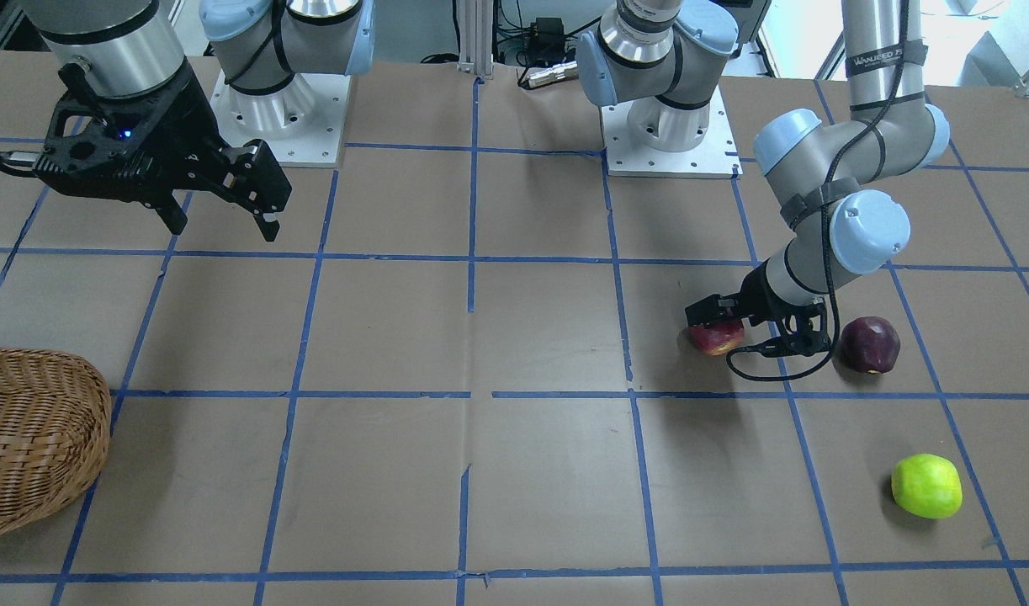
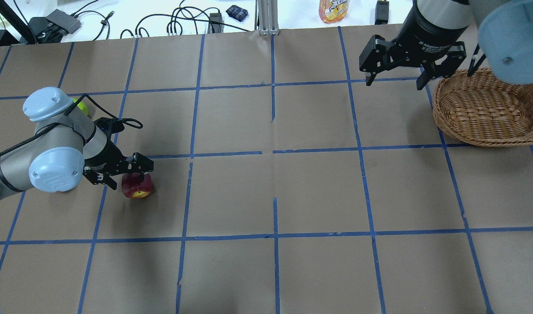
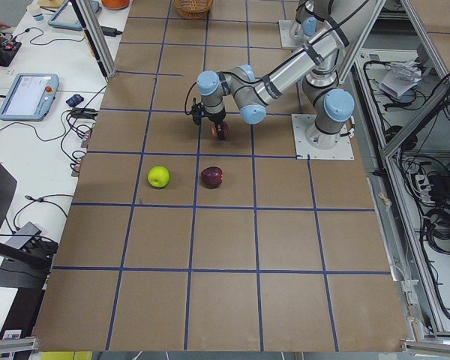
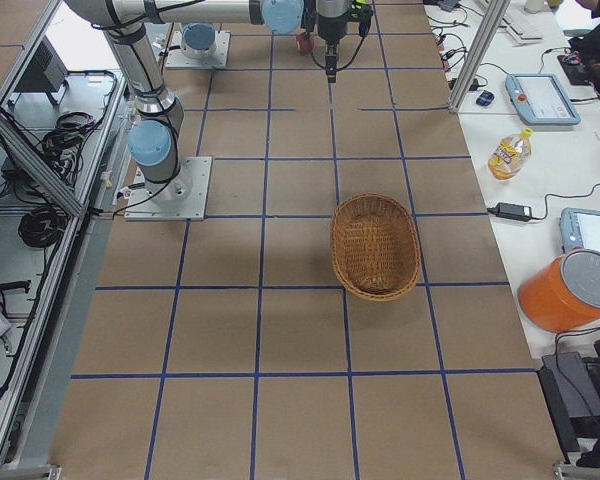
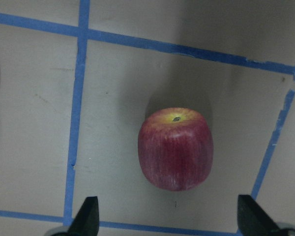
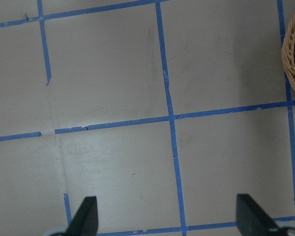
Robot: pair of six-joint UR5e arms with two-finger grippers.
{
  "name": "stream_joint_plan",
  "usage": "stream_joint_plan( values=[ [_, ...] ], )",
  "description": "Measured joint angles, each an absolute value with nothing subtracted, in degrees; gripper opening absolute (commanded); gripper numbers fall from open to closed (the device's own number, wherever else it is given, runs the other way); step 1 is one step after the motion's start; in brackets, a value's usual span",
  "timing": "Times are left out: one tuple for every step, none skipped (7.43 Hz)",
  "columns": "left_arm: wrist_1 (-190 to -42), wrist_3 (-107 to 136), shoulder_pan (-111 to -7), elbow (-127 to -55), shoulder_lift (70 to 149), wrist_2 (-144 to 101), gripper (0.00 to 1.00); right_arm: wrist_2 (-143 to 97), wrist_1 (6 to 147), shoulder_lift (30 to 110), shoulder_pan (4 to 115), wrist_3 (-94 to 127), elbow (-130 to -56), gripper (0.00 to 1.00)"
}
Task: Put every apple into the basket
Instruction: 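Close the left gripper around the light red apple and lift it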
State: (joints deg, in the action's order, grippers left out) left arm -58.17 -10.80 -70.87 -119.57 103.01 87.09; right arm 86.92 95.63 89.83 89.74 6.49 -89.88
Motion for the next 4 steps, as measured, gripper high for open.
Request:
stream_joint_plan(
  values=[
    [-58.0, -11.0, -70.9, -119.7, 103.4, 86.6, 1.00, 86.9, 95.6, 89.8, 89.7, 6.4, -89.9, 1.00],
    [-58.0, -11.1, -70.9, -119.6, 103.5, 85.9, 1.00, 86.9, 95.6, 89.8, 89.7, 6.4, -89.9, 1.00],
    [-57.9, -11.5, -71.0, -119.6, 103.3, 84.0, 1.00, 86.9, 95.6, 89.8, 89.7, 6.5, -89.9, 1.00],
    [-57.9, -12.3, -70.9, -119.6, 103.2, 82.2, 1.00, 86.9, 95.6, 89.8, 89.7, 6.5, -89.9, 1.00]
  ],
)
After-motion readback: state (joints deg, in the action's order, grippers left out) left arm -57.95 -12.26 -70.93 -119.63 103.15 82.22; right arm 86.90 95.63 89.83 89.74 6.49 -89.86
